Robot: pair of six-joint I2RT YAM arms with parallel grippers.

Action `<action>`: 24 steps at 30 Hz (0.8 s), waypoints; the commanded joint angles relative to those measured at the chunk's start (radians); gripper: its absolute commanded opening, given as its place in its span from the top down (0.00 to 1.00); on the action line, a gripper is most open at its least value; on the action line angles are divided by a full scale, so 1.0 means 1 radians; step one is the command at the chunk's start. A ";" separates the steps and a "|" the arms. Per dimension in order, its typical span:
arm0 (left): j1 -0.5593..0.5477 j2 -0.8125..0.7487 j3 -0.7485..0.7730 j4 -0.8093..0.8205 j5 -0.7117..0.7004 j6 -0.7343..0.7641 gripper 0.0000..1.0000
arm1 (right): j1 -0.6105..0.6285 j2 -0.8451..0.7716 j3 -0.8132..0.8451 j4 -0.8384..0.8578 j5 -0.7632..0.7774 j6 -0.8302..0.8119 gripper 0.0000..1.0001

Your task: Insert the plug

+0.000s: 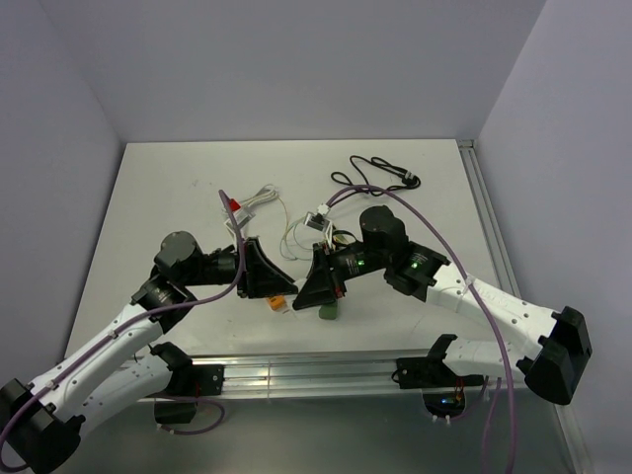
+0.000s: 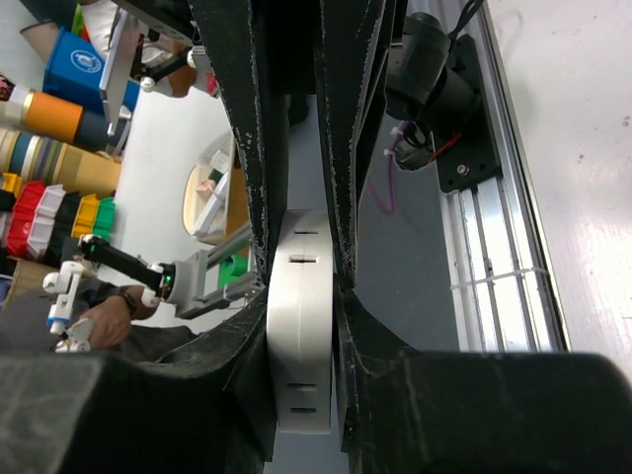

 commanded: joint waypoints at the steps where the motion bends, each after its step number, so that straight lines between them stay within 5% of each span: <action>1: -0.002 -0.013 0.032 0.033 -0.025 0.013 1.00 | 0.017 0.008 0.045 0.117 0.012 0.040 0.71; 16: -0.002 -0.022 0.020 0.040 -0.031 0.013 1.00 | 0.037 0.040 0.054 0.160 0.038 0.083 0.66; 24: -0.004 -0.027 0.020 0.033 -0.032 0.015 1.00 | 0.038 0.024 0.046 0.153 0.059 0.068 0.72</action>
